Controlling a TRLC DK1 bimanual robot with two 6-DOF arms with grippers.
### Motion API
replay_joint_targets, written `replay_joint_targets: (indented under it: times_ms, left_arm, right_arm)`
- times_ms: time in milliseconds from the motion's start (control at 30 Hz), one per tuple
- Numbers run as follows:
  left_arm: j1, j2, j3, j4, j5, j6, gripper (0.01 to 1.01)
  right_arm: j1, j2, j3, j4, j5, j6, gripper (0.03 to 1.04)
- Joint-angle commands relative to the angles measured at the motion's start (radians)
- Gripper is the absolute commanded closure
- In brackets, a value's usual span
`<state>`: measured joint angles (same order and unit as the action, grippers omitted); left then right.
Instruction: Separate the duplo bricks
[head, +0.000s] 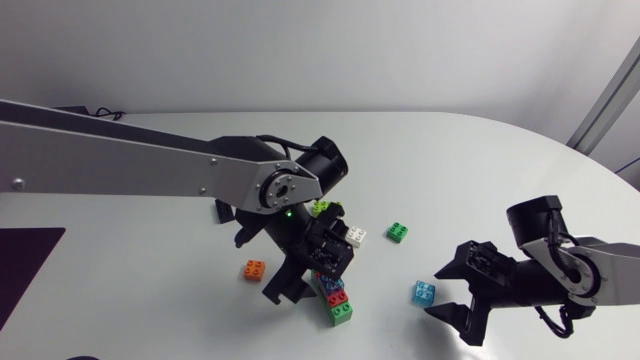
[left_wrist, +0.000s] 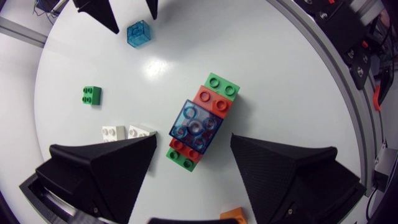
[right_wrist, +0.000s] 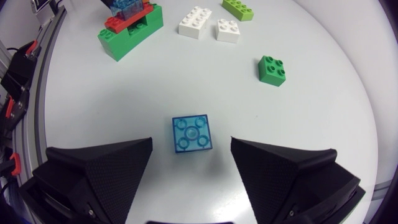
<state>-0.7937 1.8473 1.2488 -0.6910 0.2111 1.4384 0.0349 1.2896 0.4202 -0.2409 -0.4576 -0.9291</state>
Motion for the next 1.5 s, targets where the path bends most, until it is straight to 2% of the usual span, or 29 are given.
replay_joint_targets:
  times_ms: [0,200,300,400,600,833,1133,1300,1467]
  left_arm:
    - [-0.016,0.004,-0.028,0.002,0.014,0.057,0.28]
    - [-0.039,0.024,0.008,-0.007,0.013,0.076,0.389]
    - [-0.042,0.038,0.021,-0.028,0.011,0.086,0.525]
    - [-0.042,0.04,0.024,-0.045,0.011,0.097,0.798]
    - [-0.038,0.063,0.083,-0.133,-0.012,0.065,0.818]
    - [-0.019,0.012,0.141,-0.194,0.033,-0.087,0.818]
    - [0.03,-0.005,0.158,-0.162,0.136,-0.317,0.816]
    - [0.039,-0.007,0.163,-0.137,0.188,-0.409,0.816]
    - [0.031,-0.011,0.169,-0.13,0.226,-0.457,0.816]
  right_arm:
    - [-0.007,-0.016,-0.02,-0.028,-0.007,-0.025,0.12]
    - [-0.006,-0.032,-0.017,-0.037,-0.007,-0.02,0.12]
    - [-0.007,-0.039,-0.02,-0.038,-0.007,-0.02,0.12]
    - [-0.012,-0.046,-0.017,-0.043,-0.007,-0.02,0.12]
    - [-0.007,-0.062,-0.006,-0.06,-0.016,-0.01,0.12]
    - [0.034,-0.107,0.014,-0.064,-0.053,0.058,0.12]
    - [0.126,-0.194,0.032,-0.055,-0.079,0.174,0.12]
    - [0.188,-0.193,0.043,-0.023,-0.085,0.243,0.12]
    - [0.257,-0.176,0.055,0.003,-0.085,0.296,0.11]
